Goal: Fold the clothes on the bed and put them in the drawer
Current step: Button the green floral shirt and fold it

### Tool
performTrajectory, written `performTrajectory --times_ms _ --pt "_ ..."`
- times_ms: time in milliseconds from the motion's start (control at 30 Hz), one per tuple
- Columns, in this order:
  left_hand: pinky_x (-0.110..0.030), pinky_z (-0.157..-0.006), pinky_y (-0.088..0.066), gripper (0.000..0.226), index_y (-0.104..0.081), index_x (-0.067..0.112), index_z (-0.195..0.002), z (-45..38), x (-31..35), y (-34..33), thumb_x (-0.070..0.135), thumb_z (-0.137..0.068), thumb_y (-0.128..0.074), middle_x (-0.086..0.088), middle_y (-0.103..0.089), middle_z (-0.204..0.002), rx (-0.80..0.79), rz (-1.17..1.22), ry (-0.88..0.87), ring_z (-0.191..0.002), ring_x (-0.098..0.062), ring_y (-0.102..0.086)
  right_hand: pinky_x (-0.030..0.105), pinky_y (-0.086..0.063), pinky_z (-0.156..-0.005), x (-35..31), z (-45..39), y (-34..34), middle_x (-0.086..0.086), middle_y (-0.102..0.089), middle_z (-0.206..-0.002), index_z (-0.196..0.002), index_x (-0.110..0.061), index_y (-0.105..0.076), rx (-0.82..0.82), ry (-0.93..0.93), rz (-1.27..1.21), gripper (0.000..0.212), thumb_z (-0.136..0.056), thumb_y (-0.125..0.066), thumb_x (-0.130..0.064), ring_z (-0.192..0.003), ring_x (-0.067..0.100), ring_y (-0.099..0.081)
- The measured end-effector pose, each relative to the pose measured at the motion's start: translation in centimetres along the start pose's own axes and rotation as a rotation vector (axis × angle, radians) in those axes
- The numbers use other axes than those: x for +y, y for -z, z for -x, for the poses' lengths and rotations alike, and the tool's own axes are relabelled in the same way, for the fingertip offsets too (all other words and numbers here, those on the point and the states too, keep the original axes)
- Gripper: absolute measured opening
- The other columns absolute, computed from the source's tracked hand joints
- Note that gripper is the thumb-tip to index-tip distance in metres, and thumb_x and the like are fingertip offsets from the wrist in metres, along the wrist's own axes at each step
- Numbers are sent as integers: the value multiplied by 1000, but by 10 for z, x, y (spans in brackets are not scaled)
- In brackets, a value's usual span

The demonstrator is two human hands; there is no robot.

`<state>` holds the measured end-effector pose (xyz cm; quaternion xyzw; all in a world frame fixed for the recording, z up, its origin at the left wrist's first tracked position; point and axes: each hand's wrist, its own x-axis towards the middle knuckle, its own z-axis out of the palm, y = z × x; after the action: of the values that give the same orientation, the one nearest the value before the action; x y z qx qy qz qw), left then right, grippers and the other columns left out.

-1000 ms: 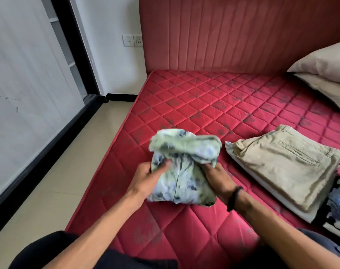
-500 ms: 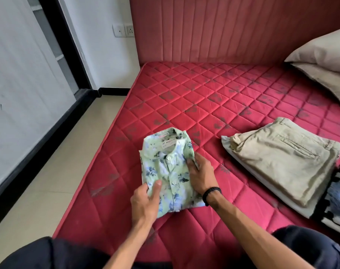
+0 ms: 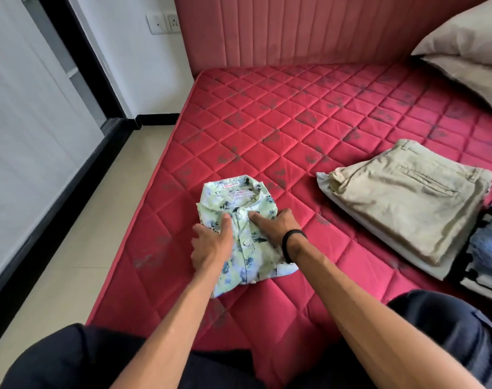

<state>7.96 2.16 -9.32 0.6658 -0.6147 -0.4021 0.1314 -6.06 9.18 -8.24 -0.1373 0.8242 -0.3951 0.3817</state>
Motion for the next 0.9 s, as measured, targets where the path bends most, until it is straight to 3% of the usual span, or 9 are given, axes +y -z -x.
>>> performTrajectory --times_ms 100,167,267,367,433,533,667,800,900 --pt "-50 -97 -45 60 -45 3 -129 5 -14 -5 57 -105 -34 -26 -58 -131 106 -1 -76 -121 -46 -56 25 -56 -51 -11 2 15 4 -77 -83 -103 -8 -72 -203 -69 -110 58 -69 -92 -50 -67 18 -74" --pt "-50 -93 -43 49 -53 2 -114 6 -28 -6 47 -108 -35 -26 -63 -117 208 99 -162 -116 -47 -57 24 -55 -48 -8 2 17 3 -78 -77 -97 -8 -75 -253 10 -103 46 -73 -92 -44 -62 16 -74" --pt "-45 -76 -33 38 -48 3 -93 -1 -35 5 38 -109 -42 -12 -57 -81 343 224 -316 -93 -45 -58 29 -62 -61 -7 2 3 1 -79 -81 -102 -10 -75 -301 188 -129 35 -86 -82 -40 -70 16 -77" --pt "-39 -71 -26 40 -42 6 -85 -34 -23 32 38 -108 -45 -1 -47 -68 423 216 -431 -78 -37 -52 39 -65 -75 -18 -9 -24 3 -79 -96 -112 -13 -68 -213 298 -190 40 -87 -80 -42 -81 19 -77" --pt "-42 -73 -31 42 -43 6 -85 -72 -7 54 42 -107 -47 -11 -54 -74 433 183 -512 -79 -40 -55 45 -64 -77 -37 -24 -48 3 -77 -98 -110 -16 -65 -111 330 -257 42 -84 -82 -44 -84 21 -76" --pt "-43 -79 -41 41 -51 6 -95 -129 19 79 46 -106 -48 -15 -63 -91 405 108 -593 -90 -37 -58 39 -62 -75 -69 -43 -79 0 -74 -97 -107 -15 -63 -23 358 -353 38 -85 -82 -40 -87 19 -74" --pt "-36 -76 -42 36 -49 13 -118 -179 18 85 45 -103 -54 -7 -62 -103 220 -51 -408 -91 -27 -57 33 -51 -74 -84 -67 -101 2 -61 -104 -126 -21 -46 58 285 -215 49 -87 -75 -21 -89 21 -64" --pt "-45 -91 -50 40 -36 25 -140 -183 -3 64 39 -105 -49 -15 -65 -124 146 -149 -309 -108 -37 -64 46 -58 -88 -80 -79 -102 9 -59 -112 -145 -31 -37 101 346 -75 74 -79 -58 -4 -104 35 -63" --pt "-50 -98 -44 47 -36 24 -149 -176 0 60 29 -104 -50 -17 -55 -137 290 -154 -442 -125 -39 -51 50 -47 -106 -85 -78 -103 17 -37 -151 -154 -29 -30 183 493 147 87 -76 -52 3 -133 39 -44"
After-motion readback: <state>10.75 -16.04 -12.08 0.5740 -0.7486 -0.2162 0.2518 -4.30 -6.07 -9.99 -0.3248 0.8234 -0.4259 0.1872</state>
